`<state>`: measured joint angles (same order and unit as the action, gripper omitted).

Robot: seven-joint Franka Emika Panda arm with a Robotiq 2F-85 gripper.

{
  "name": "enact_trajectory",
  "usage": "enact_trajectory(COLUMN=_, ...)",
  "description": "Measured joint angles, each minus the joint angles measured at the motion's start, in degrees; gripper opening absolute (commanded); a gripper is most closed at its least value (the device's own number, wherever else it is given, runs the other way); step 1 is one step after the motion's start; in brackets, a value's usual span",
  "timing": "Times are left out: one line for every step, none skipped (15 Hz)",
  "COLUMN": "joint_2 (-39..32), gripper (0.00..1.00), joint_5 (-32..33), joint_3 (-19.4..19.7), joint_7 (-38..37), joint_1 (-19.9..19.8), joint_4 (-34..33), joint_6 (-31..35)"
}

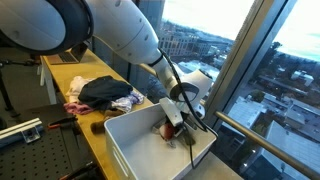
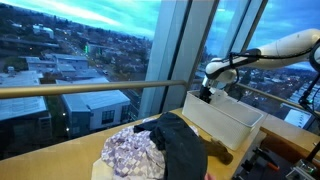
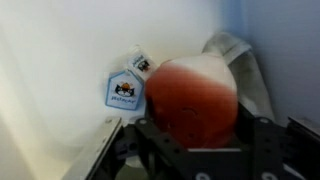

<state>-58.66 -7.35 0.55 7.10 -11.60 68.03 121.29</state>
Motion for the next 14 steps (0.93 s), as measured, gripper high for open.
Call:
enact_trajectory(joint_2=-0.22, gripper=0.34, joint_5=0.00, joint_3=0.03, joint_7=0.00, joint_1=-0.29, joint_4=-0.15, joint_6=0.00)
enact_trajectory(joint_2=-0.25, gripper=0.28, joint_5=0.00, joint_3=0.06, joint_7=0.00, joint_1=-0.62, joint_4=-0.22, joint_6=0.00)
enact_trajectory(joint_2=-0.24, gripper=0.21, joint_5=0.00, joint_3=0.07, joint_7=0.00, joint_1=-0.97, joint_4=-0.41, joint_6=0.00)
enact_trajectory(joint_2=-0.14, gripper=0.13, joint_5=0.00, joint_3=0.08, joint_7=0.00, joint_1=-1.31, joint_4=-0.66, joint_6=0.00)
enact_trajectory(joint_2=0.16, gripper=0.07, joint_5=0.00, joint_3=0.09, joint_7=0.00, joint_1=-1.64, joint_4=-0.85, joint_6=0.00)
enact_trajectory(joint_2=0.78, gripper=0.01, joint_5=0.00, joint_3=0.11, joint_7=0.00, joint_1=-1.94, joint_4=-0.90, joint_6=0.00)
enact_trajectory(joint_2=1.78, gripper=0.05, joint_5=0.00, joint_3=0.13, joint_7=0.00, joint_1=-2.21, joint_4=-0.83, joint_6=0.00)
enact_trajectory(joint_2=3.24, gripper=0.05, joint_5=0.00, joint_3=0.13, joint_7=0.00, joint_1=-2.40, joint_4=-0.70, joint_6=0.00)
enact_trajectory(joint_2=5.09, gripper=0.02, joint_5=0.00, joint_3=0.13, joint_7=0.00, joint_1=-2.46, joint_4=-0.42, joint_6=0.00)
enact_trajectory(joint_2=7.26, gripper=0.05, joint_5=0.00, joint_3=0.09, joint_7=0.00, joint_1=-2.44, joint_4=0.16, joint_6=0.02)
enact_trajectory(joint_2=9.74, gripper=0.05, joint_5=0.00, joint_3=0.02, joint_7=0.00, joint_1=-2.32, joint_4=1.00, joint_6=0.11)
enact_trajectory(joint_2=12.29, gripper=0.05, joint_5=0.00, joint_3=-0.02, joint_7=0.00, joint_1=-2.05, joint_4=2.06, joint_6=0.18)
enact_trajectory(joint_2=14.93, gripper=0.05, joint_5=0.00, joint_3=-0.05, joint_7=0.00, joint_1=-1.64, joint_4=3.32, joint_6=0.31)
enact_trajectory(joint_2=17.68, gripper=0.05, joint_5=0.00, joint_3=-0.11, joint_7=0.00, joint_1=-1.06, joint_4=4.85, joint_6=0.58)
